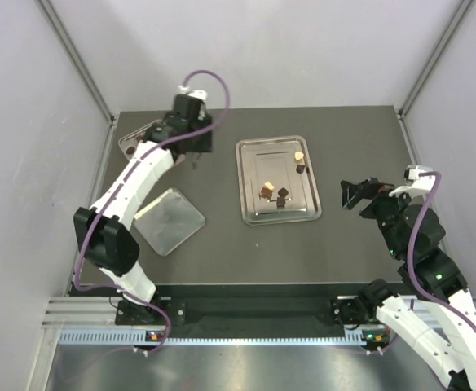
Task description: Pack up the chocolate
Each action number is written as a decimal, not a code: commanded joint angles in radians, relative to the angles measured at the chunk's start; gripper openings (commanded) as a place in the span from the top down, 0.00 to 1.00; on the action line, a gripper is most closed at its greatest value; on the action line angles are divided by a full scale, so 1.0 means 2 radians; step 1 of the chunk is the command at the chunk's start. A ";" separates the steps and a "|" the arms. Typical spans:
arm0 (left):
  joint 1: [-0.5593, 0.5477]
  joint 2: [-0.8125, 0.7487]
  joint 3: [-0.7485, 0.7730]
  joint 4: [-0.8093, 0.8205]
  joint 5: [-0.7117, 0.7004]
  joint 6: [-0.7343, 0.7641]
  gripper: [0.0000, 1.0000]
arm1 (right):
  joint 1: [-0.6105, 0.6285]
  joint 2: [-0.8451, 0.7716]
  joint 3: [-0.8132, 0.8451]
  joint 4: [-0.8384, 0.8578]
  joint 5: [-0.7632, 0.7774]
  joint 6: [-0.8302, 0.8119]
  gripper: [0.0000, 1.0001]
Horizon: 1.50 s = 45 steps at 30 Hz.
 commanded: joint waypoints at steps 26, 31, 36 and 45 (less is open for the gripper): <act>-0.253 0.160 0.009 0.135 0.056 0.010 0.45 | -0.001 -0.008 0.024 -0.013 0.016 -0.010 0.00; -0.253 0.195 0.029 0.136 0.044 0.010 0.47 | -0.001 -0.011 0.020 -0.010 0.020 -0.014 0.00; -0.256 0.224 0.053 0.137 0.031 0.010 0.48 | -0.001 -0.011 0.018 -0.008 0.024 -0.019 0.00; -0.255 0.252 0.082 0.135 0.025 0.010 0.49 | -0.001 -0.010 0.017 -0.004 0.029 -0.027 0.00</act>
